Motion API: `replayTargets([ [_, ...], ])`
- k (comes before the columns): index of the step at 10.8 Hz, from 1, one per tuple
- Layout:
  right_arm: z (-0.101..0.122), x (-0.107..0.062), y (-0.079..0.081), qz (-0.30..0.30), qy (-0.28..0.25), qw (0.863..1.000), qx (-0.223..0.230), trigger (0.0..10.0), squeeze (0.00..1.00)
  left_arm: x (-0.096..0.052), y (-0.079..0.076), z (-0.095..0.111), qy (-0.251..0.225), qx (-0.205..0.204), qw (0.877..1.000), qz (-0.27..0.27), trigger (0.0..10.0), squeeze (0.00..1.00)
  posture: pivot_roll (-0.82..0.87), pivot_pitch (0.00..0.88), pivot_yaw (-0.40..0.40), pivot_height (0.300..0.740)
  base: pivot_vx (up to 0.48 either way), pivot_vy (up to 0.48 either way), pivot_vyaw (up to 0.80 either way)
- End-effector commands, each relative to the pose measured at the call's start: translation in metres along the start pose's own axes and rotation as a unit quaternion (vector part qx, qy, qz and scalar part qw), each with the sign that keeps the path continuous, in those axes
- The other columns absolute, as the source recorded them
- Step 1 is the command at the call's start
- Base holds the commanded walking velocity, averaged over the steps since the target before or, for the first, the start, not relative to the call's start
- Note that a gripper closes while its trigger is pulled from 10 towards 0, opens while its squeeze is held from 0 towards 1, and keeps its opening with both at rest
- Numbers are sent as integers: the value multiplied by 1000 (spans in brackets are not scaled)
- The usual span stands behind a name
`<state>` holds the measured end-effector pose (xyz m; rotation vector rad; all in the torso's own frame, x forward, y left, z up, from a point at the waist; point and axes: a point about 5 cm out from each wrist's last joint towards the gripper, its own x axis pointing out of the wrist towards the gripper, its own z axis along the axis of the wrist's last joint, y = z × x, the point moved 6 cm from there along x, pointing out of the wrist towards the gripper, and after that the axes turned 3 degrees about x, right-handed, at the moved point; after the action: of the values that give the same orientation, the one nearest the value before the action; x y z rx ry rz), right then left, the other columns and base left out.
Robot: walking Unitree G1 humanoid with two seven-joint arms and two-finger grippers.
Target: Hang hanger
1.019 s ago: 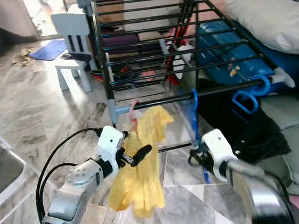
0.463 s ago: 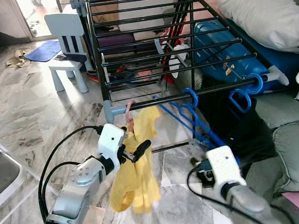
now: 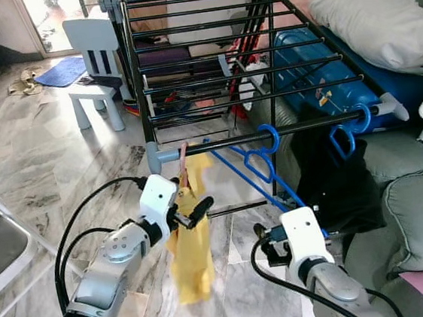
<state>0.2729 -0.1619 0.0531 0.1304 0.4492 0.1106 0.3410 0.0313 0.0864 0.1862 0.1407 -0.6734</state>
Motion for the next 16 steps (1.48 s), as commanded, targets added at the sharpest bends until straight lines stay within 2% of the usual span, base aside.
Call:
replayTargets([
  [1,3,0,3,1,-3,1000,-4,10000,1000,2,0,0,4,12,1000,1,10000,0,14,0,-36,740,-281,0,0],
  [8,7,6,6,-3,-6,1000,-24,10000,1000,5,2,2,1,10,1000,9,10000,0,13,0,-41,740,-293,0,0],
  [9,9,8,7,-2,-6,999,-33,10000,27,5,2,2,0,10,1000,9,10000,0,15,0,-38,740,-296,0,0],
  [11,10,12,0,-33,-7,999,-36,10000,0,7,3,2,0,14,1000,10,10000,0,23,0,-30,740,-292,0,0],
  [12,10,13,-3,-50,-12,997,-53,10000,0,7,3,3,-1,15,1000,11,10000,0,26,0,-32,740,-292,0,0],
  [14,15,17,12,-24,-29,996,-75,10000,0,10,5,3,-5,12,1000,23,10000,0,21,0,-35,740,-287,0,0],
  [16,19,20,15,-27,-34,996,-81,10000,0,12,4,3,-6,14,1000,23,10000,0,20,0,-35,740,-283,0,0],
])
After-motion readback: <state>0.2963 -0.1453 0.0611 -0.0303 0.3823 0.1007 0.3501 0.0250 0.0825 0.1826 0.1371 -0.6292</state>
